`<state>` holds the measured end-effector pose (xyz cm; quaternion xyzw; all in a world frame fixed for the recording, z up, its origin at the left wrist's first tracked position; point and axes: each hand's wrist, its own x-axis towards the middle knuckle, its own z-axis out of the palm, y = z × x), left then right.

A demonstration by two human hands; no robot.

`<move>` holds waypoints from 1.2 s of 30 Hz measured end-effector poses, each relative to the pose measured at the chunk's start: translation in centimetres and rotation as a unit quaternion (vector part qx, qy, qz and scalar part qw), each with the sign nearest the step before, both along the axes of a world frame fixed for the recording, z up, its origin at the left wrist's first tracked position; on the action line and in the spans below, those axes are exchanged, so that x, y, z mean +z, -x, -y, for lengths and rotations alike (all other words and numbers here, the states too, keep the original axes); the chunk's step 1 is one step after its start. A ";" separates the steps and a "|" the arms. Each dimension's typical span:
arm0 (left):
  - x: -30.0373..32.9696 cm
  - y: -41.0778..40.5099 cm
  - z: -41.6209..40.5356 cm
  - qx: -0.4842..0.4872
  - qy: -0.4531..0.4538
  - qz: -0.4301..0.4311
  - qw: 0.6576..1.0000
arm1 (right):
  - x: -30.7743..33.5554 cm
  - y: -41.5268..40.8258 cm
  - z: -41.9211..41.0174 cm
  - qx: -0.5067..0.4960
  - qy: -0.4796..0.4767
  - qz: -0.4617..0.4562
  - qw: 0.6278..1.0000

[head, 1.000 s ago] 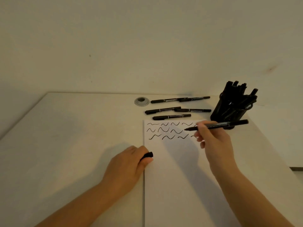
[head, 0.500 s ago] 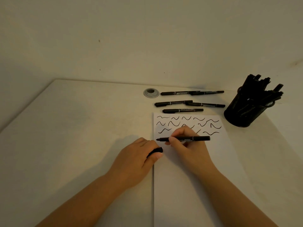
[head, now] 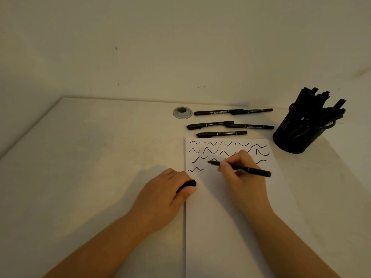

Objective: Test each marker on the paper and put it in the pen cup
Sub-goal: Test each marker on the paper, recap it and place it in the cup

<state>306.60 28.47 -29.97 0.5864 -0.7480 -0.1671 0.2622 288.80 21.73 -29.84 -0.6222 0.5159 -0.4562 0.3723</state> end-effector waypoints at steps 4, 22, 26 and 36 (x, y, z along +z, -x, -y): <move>-0.2 0.0 0.1 0.039 0.004 -0.054 0.998 | 0.9 0.2 0.1 -0.013 -0.028 0.122 0.992; -0.2 0.1 0.1 0.040 -0.007 -0.084 0.996 | 0.7 -0.2 -0.1 0.131 -0.158 0.229 0.951; -0.4 -0.1 0.2 0.031 -0.004 -0.064 0.997 | 0.9 -0.3 -0.6 0.152 -0.150 0.201 0.956; -0.4 0.0 0.3 0.008 0.011 -0.079 0.997 | 1.1 -0.6 -1.5 0.230 -0.120 0.152 0.954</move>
